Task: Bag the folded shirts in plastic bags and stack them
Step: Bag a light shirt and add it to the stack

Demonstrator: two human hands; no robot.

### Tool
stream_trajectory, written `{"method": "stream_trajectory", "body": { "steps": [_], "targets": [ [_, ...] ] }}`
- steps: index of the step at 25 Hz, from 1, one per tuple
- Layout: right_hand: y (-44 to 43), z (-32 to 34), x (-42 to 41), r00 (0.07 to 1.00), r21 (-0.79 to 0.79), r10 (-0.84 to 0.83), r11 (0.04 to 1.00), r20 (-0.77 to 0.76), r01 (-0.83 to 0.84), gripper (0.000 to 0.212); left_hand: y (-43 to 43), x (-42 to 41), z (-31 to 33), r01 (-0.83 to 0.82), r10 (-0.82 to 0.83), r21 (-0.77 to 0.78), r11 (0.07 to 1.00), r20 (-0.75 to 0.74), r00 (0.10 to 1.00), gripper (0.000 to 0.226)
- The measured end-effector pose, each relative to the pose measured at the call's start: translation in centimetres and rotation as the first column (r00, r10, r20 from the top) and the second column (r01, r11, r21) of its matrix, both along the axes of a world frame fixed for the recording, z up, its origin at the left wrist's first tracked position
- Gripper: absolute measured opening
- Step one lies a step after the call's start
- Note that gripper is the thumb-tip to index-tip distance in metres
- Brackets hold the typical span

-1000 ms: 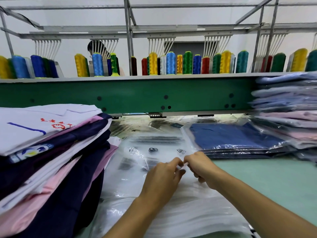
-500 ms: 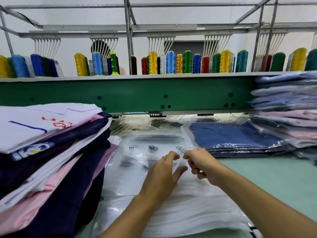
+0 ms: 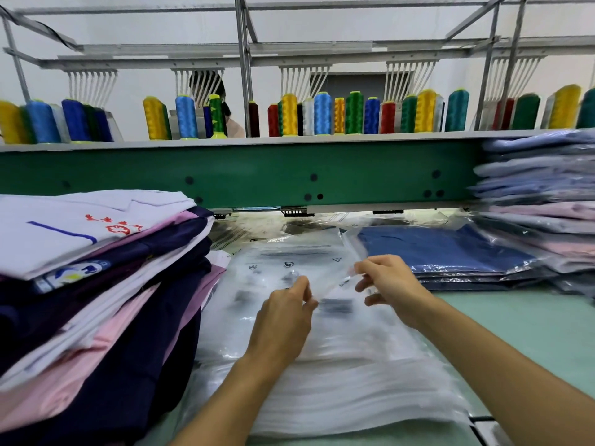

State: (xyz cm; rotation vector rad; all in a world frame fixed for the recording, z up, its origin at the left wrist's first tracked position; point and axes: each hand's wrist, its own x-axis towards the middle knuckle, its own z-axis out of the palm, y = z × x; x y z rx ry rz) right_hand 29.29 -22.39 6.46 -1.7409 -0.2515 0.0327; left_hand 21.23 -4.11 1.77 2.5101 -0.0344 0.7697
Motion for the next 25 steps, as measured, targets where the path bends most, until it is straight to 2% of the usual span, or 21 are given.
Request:
{"method": "stream_trajectory", "body": {
  "steps": [4,7,9,12,15,16,18,19,20,22,23,25],
  "targets": [
    [-1.0,0.1,1.5,0.997,0.167,-0.049,0.984,-0.051,0.057,0.017,3.2,-0.8,0.1,-0.142,0.151,0.091,0.986,-0.111,0.982,0.013],
    [-2.1,0.0,2.1,0.989,0.181,-0.091,0.977,-0.117,0.111,0.015,5.4,-1.1,0.3,-0.260,0.295,0.187,0.947,-0.194,0.936,0.014],
    [-2.9,0.0,2.3,0.979,0.207,-0.120,0.966,-0.166,0.154,0.014,6.5,-1.2,0.3,-0.317,0.367,0.236,0.918,-0.207,0.907,0.016],
    [-4.0,0.1,2.9,0.966,0.280,-0.126,0.941,-0.225,0.188,0.010,7.8,-1.2,0.5,-0.390,0.430,0.216,0.895,-0.187,0.883,0.007],
    [-4.5,-0.1,3.3,0.961,0.281,-0.123,0.940,-0.249,0.193,0.011,8.1,-1.0,0.6,-0.446,0.500,0.291,0.846,-0.148,0.853,0.015],
    [-4.6,-0.2,3.4,0.962,0.281,-0.124,0.940,-0.245,0.193,0.014,8.2,-1.0,0.4,-0.443,0.492,0.299,0.845,-0.110,0.864,0.018],
    [-4.9,-0.3,3.5,0.963,0.297,-0.106,0.938,-0.248,0.179,0.017,8.3,-0.7,0.1,-0.329,0.357,0.294,0.898,-0.046,0.933,0.033],
    [-4.9,-0.4,3.5,0.965,0.280,-0.068,0.950,-0.253,0.141,0.014,8.1,-0.8,0.3,-0.239,0.265,0.280,0.930,-0.057,0.963,0.039],
    [-4.9,-0.6,3.4,0.965,0.237,-0.015,0.968,-0.262,0.080,0.010,7.8,-0.8,0.5,-0.155,0.183,0.270,0.950,-0.082,0.980,0.035],
    [-4.7,-0.8,2.9,0.956,0.092,0.086,0.994,-0.282,-0.062,0.007,7.3,-0.9,0.8,-0.066,0.102,0.263,0.962,-0.126,0.987,0.008],
    [-4.6,-1.0,2.6,0.952,0.014,0.114,0.993,-0.285,-0.115,0.010,7.1,-0.9,0.9,-0.056,0.096,0.266,0.962,-0.141,0.985,0.005],
    [-4.0,-1.5,2.1,0.959,-0.153,0.119,0.975,-0.256,-0.162,0.016,7.0,-1.0,1.1,-0.076,0.125,0.298,0.952,-0.148,0.981,0.022]
  ]
}}
